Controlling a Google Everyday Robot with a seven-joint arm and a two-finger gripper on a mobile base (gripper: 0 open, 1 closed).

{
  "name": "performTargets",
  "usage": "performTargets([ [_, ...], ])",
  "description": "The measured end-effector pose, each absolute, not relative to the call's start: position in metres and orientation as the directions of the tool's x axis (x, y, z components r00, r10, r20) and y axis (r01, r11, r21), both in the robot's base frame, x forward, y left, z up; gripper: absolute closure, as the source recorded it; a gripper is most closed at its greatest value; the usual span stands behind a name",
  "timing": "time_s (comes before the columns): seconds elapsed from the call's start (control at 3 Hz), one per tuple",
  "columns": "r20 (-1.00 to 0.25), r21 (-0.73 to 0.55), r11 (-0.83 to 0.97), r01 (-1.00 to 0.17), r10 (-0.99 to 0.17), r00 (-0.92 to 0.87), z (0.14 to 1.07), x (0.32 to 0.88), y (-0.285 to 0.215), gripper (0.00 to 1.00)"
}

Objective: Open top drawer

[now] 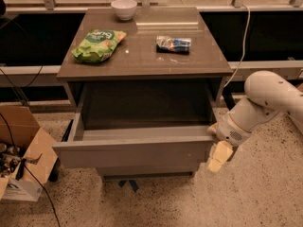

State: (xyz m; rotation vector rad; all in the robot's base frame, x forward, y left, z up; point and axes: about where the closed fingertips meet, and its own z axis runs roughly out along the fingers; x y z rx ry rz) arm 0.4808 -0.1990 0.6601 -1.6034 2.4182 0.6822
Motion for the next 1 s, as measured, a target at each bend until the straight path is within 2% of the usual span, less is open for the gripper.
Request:
performTargets([
  [0.67,-0.357,0.294,0.341,-0.893,-0.827,-0.434,0.6610,0.4762,-0.2056,0.50],
  [1.0,-0.357,0.294,0.341,-0.893,-0.827,-0.434,0.6610,0.4762,-0.2056,0.46],
])
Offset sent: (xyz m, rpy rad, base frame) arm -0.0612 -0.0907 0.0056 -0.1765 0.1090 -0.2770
